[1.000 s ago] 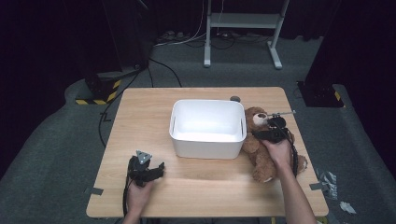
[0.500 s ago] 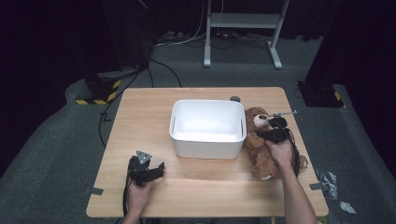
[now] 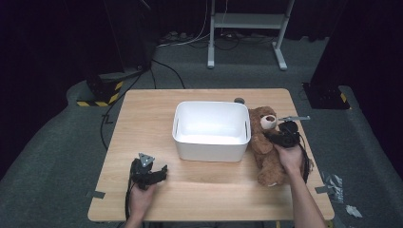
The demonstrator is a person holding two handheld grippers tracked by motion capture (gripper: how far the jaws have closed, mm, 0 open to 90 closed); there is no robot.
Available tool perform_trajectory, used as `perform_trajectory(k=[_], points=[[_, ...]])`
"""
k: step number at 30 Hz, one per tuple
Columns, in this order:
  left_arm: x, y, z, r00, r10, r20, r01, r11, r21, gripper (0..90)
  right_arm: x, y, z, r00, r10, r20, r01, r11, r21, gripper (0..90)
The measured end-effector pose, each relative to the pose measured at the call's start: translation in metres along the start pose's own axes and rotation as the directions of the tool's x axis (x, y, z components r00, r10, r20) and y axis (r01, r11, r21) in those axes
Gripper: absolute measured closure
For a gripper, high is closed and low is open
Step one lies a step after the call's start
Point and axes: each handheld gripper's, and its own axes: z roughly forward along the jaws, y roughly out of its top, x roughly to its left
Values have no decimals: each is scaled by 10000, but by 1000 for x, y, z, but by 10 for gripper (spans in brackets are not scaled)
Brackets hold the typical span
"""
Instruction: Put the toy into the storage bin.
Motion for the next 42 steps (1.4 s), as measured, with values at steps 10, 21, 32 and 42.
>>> perform_trajectory(k=[10, 21, 32, 42], points=[[0, 0, 0, 10000, 60, -15, -60, 10000, 13, 218, 2, -7, -34, 9994, -110, -341, 74, 9946, -1034, 742], [0, 0, 0, 10000, 87, -11, -87, 10000, 17, 219, -3, -14, -62, 9964, 251, -807, -393, 9829, -1801, 759], [0, 0, 0, 9999, 104, 18, -104, 9999, 35, 219, -3, -17, -92, 9938, 306, -1065, -554, 9696, -2384, 760], [0, 0, 0, 9999, 135, 47, -135, 9999, 31, 220, 6, -12, -106, 9983, -84, -577, -61, 9689, -2474, 757]])
